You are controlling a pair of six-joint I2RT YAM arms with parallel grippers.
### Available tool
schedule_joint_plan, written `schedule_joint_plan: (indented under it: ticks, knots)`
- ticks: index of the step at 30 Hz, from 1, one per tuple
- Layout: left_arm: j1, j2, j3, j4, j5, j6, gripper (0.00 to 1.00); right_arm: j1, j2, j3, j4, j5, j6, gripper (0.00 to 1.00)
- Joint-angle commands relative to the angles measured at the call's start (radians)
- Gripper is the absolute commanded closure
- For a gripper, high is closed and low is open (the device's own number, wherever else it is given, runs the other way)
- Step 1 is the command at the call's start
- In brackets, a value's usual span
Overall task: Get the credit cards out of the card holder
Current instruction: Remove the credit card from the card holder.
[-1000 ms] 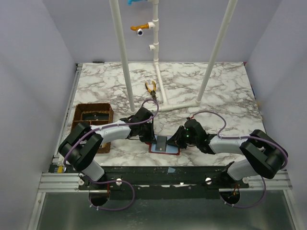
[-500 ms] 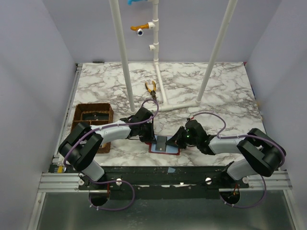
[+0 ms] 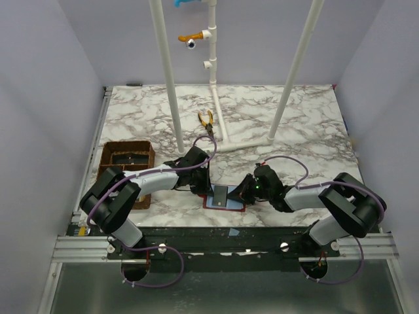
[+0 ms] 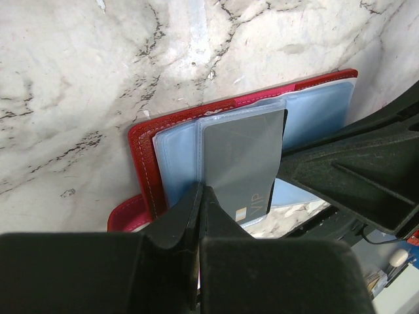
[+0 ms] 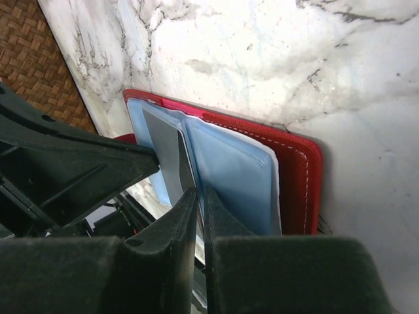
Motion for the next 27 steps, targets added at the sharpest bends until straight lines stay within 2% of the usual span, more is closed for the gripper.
schedule_joint_plan:
  ticks: [1,14,27]
  knots:
    - [-0.012,0.042,-0.010,-0.041,-0.014,0.010,1.00,-0.005,0.048,-0.016,0.063,-0.035,0.017,0.88]
    - [-0.012,0.046,-0.008,-0.043,-0.014,0.009,1.00,-0.005,0.079,-0.015,0.102,-0.046,0.025,0.99]
    - [-0.001,0.038,-0.028,-0.063,-0.043,0.005,1.00,-0.047,-0.022,-0.056,0.000,0.002,-0.025,0.99]
